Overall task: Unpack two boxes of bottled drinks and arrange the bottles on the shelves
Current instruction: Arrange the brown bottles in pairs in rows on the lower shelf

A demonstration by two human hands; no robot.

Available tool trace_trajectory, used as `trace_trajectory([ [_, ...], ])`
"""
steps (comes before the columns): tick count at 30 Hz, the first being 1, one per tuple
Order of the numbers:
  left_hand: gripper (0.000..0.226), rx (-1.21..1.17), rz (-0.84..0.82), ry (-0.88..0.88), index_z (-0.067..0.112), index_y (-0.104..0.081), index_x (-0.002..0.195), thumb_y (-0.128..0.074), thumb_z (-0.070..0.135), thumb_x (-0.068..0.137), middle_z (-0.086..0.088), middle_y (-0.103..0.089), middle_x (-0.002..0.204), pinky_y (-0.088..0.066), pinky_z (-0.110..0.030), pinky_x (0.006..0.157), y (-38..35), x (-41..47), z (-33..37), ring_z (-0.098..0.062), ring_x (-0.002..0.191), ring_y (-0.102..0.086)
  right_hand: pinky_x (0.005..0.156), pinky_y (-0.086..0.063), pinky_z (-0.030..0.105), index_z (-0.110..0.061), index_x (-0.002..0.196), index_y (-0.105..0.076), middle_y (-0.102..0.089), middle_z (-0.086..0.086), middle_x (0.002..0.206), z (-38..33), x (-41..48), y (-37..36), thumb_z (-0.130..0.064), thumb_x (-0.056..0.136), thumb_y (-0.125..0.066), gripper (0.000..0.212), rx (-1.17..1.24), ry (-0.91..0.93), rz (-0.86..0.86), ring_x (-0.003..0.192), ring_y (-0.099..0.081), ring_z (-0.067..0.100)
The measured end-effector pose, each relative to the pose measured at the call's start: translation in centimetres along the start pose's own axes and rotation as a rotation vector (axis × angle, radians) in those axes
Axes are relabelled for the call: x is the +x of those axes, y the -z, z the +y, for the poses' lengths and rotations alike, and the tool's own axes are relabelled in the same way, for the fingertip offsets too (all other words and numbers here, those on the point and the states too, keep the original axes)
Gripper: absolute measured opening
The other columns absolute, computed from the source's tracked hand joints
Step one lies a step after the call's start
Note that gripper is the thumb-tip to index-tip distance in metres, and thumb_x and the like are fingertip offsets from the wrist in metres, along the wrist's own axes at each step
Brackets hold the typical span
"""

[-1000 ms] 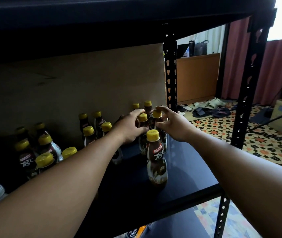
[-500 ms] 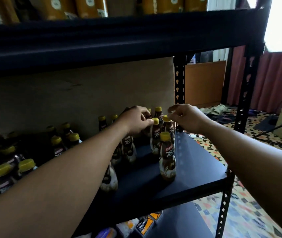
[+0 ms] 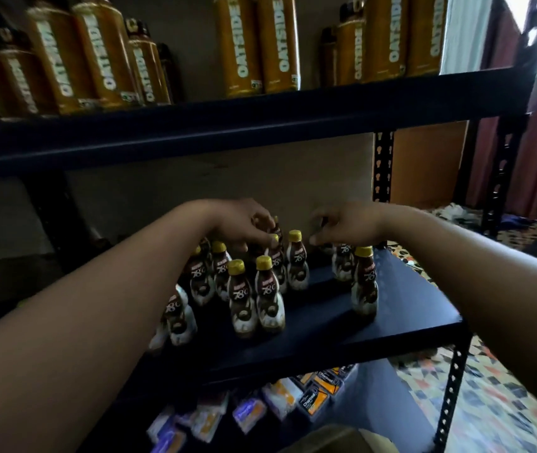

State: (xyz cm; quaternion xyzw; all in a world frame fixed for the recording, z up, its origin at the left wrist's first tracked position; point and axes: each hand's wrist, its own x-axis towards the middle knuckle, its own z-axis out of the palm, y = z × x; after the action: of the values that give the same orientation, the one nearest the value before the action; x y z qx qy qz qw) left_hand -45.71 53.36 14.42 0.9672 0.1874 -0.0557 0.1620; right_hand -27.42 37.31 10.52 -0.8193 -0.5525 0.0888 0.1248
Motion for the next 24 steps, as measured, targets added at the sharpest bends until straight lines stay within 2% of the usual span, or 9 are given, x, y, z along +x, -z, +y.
trace_trajectory([
  [2, 0.048, 0.019, -0.001, 0.026, 0.024, -0.054, 0.139, -0.068, 0.038, 0.095, 0.011, -0.064, 0.11, -0.055, -0.026, 0.085, -0.5, -1.2, -1.6, -0.012, 0.099, -0.067, 0.106, -0.045, 0.039, -0.036, 0.149, -0.046, -0.06, -0.005, 0.137, -1.9, 0.2, -1.5, -0.053, 0.097, -0.063, 0.057, -0.015, 0.032, -0.014, 0.124, -0.056, 0.019],
  [5, 0.062, 0.03, 0.02, 0.087, 0.03, -0.048, 0.146, -0.073, 0.043, 0.091, 0.001, -0.061, 0.13, -0.051, -0.038, 0.102, -2.3, -1.6, -4.5, -0.016, 0.112, -0.062, 0.11, -0.041, 0.037, -0.033, 0.151, -0.045, -0.056, -0.002, 0.146, -4.0, 1.0, -4.1, -0.049, 0.096, -0.066, 0.061, 0.0, 0.069, -0.037, 0.134, -0.052, 0.022],
  [8, 0.072, -0.031, 0.101, 0.111, 0.034, -0.042, 0.15, -0.077, 0.037, 0.088, -0.002, -0.053, 0.141, -0.05, -0.033, 0.095, -4.7, -1.1, -6.7, -0.018, 0.118, -0.056, 0.106, -0.037, 0.03, -0.036, 0.157, -0.036, -0.042, -0.002, 0.159, -5.1, 2.2, -7.0, -0.044, 0.095, -0.069, 0.071, 0.107, 0.062, -0.017, 0.14, -0.046, 0.022],
  [10, 0.074, -0.099, 0.161, 0.101, 0.034, -0.042, 0.15, -0.079, 0.03, 0.087, 0.001, -0.054, 0.139, -0.046, -0.028, 0.087, -6.3, -0.8, -7.5, -0.016, 0.113, -0.056, 0.104, -0.041, 0.03, -0.041, 0.158, -0.032, -0.043, 0.0, 0.158, -5.4, 3.2, -8.8, -0.041, 0.094, -0.072, 0.076, 0.161, 0.056, 0.02, 0.134, -0.05, 0.023],
  [13, 0.058, -0.169, 0.241, 0.068, 0.037, -0.056, 0.136, -0.08, 0.023, 0.085, 0.007, -0.064, 0.125, -0.047, -0.025, 0.082, -8.5, -0.1, -8.6, -0.015, 0.108, -0.062, 0.104, -0.046, 0.035, -0.04, 0.156, -0.037, -0.055, 0.002, 0.138, -5.3, 4.4, -11.0, -0.035, 0.092, -0.074, 0.074, 0.201, 0.032, 0.063, 0.123, -0.055, 0.024],
  [15, 0.059, -0.21, 0.323, 0.094, 0.04, -0.056, 0.136, -0.079, 0.023, 0.085, 0.006, -0.064, 0.128, -0.049, -0.028, 0.091, -10.0, 0.4, -9.4, -0.017, 0.113, -0.061, 0.096, -0.052, 0.037, -0.044, 0.148, -0.044, -0.06, 0.0, 0.12, -5.3, 4.9, -12.3, -0.032, 0.092, -0.075, 0.065, 0.243, 0.031, 0.116, 0.106, -0.061, 0.022],
  [18, 0.064, -0.284, 0.407, 0.121, 0.052, -0.048, 0.139, -0.076, 0.025, 0.088, 0.005, -0.058, 0.139, -0.047, -0.036, 0.103, -11.8, 0.5, -10.0, -0.019, 0.123, -0.056, 0.081, -0.056, 0.037, -0.051, 0.135, -0.048, -0.064, 0.001, 0.104, -5.0, 5.5, -13.6, -0.028, 0.091, -0.073, 0.055, 0.265, 0.038, 0.212, 0.085, -0.062, 0.017],
  [20, 0.062, -0.309, 0.453, 0.11, 0.059, -0.044, 0.134, -0.075, 0.028, 0.09, 0.005, -0.06, 0.136, -0.05, -0.039, 0.101, -12.6, 0.5, -10.0, -0.018, 0.12, -0.058, 0.075, -0.054, 0.033, -0.052, 0.133, -0.048, -0.064, 0.0, 0.097, -4.7, 5.7, -14.1, -0.025, 0.092, -0.07, 0.054, 0.273, 0.043, 0.247, 0.08, -0.062, 0.014],
  [24, 0.061, -0.316, 0.512, 0.102, 0.053, -0.045, 0.139, -0.073, 0.026, 0.092, 0.006, -0.061, 0.135, -0.049, -0.034, 0.096, -13.6, 0.5, -9.9, -0.018, 0.119, -0.059, 0.072, -0.049, 0.03, -0.05, 0.136, -0.047, -0.063, -0.007, 0.089, -4.6, 5.5, -14.5, -0.022, 0.095, -0.067, 0.054, 0.289, 0.067, 0.286, 0.077, -0.06, 0.011],
])
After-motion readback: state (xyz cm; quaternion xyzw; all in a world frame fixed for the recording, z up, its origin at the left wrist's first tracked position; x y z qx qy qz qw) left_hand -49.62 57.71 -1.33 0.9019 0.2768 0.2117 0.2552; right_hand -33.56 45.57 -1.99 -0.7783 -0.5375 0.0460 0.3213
